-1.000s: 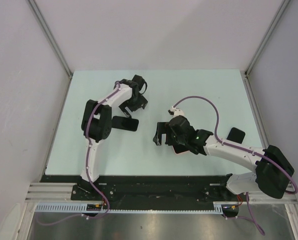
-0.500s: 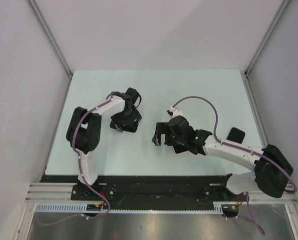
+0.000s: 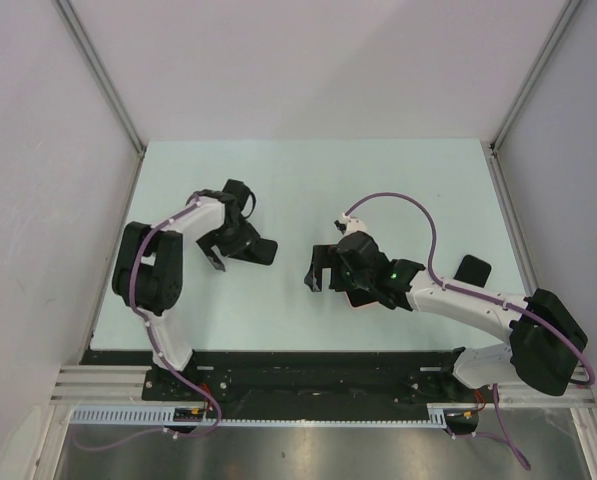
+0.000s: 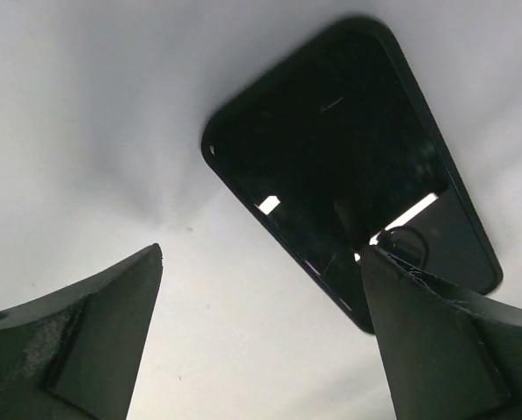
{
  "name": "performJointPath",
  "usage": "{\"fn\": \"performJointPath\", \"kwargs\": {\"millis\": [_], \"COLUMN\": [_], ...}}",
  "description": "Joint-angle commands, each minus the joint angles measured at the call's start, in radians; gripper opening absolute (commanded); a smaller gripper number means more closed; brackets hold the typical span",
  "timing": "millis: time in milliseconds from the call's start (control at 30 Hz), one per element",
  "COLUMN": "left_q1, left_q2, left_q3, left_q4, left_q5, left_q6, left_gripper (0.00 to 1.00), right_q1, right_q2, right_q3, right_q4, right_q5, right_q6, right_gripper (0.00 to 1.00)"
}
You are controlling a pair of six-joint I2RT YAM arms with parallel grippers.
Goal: Take the phone out of the phone case
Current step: Pick up the phone at the center of the board.
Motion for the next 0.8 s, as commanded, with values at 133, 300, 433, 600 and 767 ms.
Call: {"fn": "performJointPath", "kwargs": {"millis": [133,300,433,600,767], "left_q1": [0.081,0.079,0.079,0.056,-0.011], "left_q2": [0.014,0.058,0.132,0.218,0.214], "left_q3": [-0.038,0.014,0.109,0.262,0.344], "left_q4": [0.233,0.353,0.371,0.373,0.280], "left_q5": [0.083,0.151,0.203,0.260,0.136], "left_q6": [0.085,0.162,0.208,0.290,0.349], "left_gripper": [1.00,1.00,1.00,1.00,1.00], "right_q1": [0.006,0.006,0.006,0.008,0.008], "right_q2": [-0.023,-0.026,-0.028,-0.028,-0.020], "right_q3": [0.002,0.002,0.002,0.001,0.002], "right_q4": [0.005,-0.002,-0.009,-0.018,-0.014], "right_q5": [0.020,0.025,0.031,0.037,0.040], "right_q6": [-0.009,-0.006,-0.002,0.002,0.005], "right_gripper": [1.00,1.00,1.00,1.00,1.00]}}
